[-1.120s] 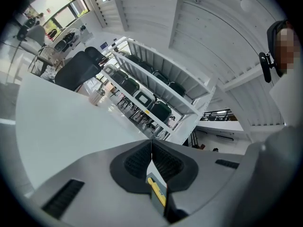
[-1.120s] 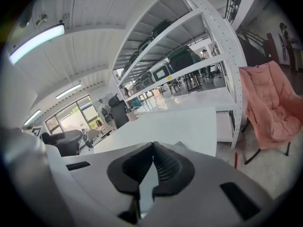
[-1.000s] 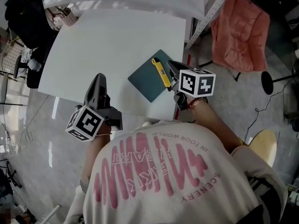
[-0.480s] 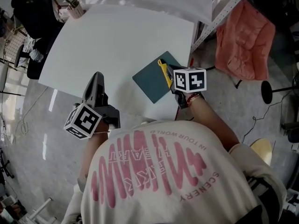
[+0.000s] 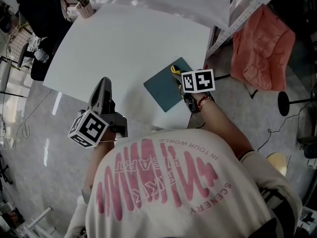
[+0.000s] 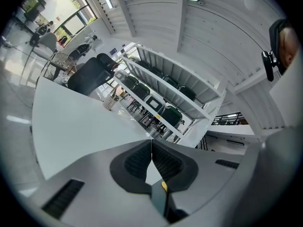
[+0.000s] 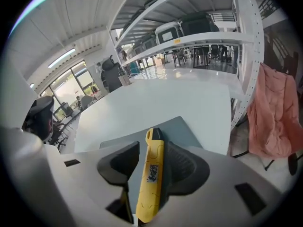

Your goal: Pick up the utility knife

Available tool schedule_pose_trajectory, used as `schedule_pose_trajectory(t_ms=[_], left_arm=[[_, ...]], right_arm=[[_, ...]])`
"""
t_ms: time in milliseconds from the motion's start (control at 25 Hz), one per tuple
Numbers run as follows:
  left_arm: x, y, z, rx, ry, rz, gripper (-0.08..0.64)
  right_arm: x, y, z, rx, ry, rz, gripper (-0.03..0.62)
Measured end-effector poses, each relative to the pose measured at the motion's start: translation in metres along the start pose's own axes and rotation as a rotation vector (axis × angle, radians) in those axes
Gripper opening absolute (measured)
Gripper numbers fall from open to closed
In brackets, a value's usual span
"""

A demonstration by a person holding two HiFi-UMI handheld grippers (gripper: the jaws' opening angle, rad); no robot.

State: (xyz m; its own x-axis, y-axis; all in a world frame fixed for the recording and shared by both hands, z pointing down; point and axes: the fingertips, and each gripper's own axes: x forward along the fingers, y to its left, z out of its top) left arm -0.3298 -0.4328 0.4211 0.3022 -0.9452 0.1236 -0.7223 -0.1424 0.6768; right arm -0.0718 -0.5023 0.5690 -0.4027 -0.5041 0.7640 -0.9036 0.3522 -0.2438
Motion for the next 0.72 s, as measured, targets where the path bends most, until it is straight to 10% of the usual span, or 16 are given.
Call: schedule_pose_trajectory(t_ms=[720], left_arm=[[-0.001,0.003,-0.001,-0.012,-0.005,0.016,0.025]], right_arm=[[0.014,-0.005,-0.007,-0.18,0.063,-0.08,0.221]])
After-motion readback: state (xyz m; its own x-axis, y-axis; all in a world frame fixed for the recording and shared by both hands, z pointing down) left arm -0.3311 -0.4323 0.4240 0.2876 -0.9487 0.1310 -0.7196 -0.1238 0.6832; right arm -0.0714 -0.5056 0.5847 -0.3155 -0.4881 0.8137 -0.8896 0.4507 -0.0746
